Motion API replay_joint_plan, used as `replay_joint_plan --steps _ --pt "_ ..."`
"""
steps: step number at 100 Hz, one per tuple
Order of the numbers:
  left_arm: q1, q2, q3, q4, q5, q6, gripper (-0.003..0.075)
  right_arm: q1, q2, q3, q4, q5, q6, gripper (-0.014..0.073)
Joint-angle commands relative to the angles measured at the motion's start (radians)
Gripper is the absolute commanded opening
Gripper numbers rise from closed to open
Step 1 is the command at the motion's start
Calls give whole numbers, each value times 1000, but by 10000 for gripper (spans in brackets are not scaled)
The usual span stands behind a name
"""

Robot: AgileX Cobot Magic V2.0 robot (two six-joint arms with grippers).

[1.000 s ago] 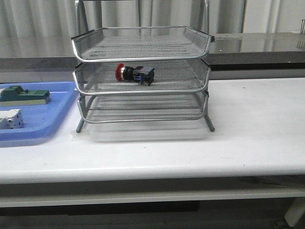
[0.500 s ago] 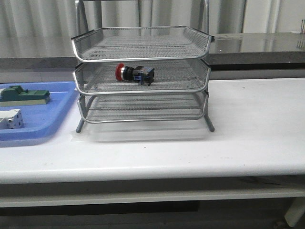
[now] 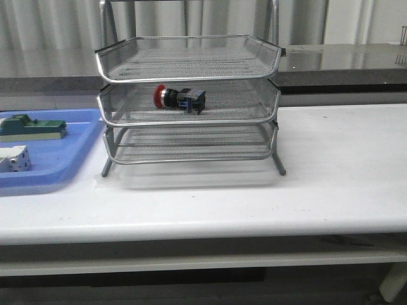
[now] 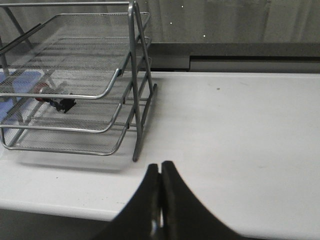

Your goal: Place button on rack with both arms

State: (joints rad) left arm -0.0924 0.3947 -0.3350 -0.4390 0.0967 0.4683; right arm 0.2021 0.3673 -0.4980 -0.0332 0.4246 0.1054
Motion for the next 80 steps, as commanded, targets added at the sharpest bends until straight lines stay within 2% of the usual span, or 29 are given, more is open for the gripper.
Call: replay_joint_plan --steps 1,27,58,80 --pt "3 3 -27 -11 -70 -9 -21 -20 -41 34 -19 -151 -8 -67" --pt "3 3 -27 -11 -70 -9 -21 -116 -192 201 -18 -251 9 -67" --pt "3 3 -27 -11 -70 -9 -21 -116 -395 336 -18 -279 11 -67" --pt "3 3 -27 -11 -70 -9 -21 -116 -397 411 -28 -389 12 -67"
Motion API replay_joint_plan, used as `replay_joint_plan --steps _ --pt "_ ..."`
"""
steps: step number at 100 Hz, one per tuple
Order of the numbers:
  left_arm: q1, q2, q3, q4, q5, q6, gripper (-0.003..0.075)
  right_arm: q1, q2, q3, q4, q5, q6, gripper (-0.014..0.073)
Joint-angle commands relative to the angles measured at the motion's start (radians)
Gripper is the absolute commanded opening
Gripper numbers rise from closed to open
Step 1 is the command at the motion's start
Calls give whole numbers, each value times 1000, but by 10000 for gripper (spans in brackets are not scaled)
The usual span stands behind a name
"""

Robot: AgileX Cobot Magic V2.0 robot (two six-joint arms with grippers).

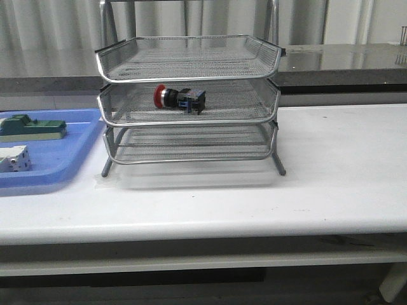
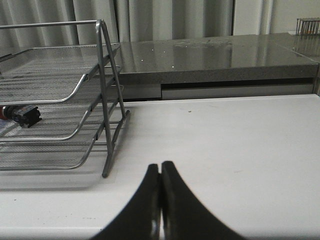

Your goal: Place button on rack with both arms

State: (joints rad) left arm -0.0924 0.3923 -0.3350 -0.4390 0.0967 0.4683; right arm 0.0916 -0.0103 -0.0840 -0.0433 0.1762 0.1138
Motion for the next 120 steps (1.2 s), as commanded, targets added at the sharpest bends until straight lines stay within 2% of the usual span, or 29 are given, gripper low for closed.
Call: replay_joint_plan --steps 1,32,120 --pt "3 6 -27 -11 -70 -9 -21 -6 -20 -1 -18 -150 4 -67" --pt "3 6 -27 -11 -70 -9 -21 -6 -20 94 -18 -295 37 -67" --pt "3 6 -27 -11 -70 -9 -21 -6 -20 93 -20 -291 37 -67"
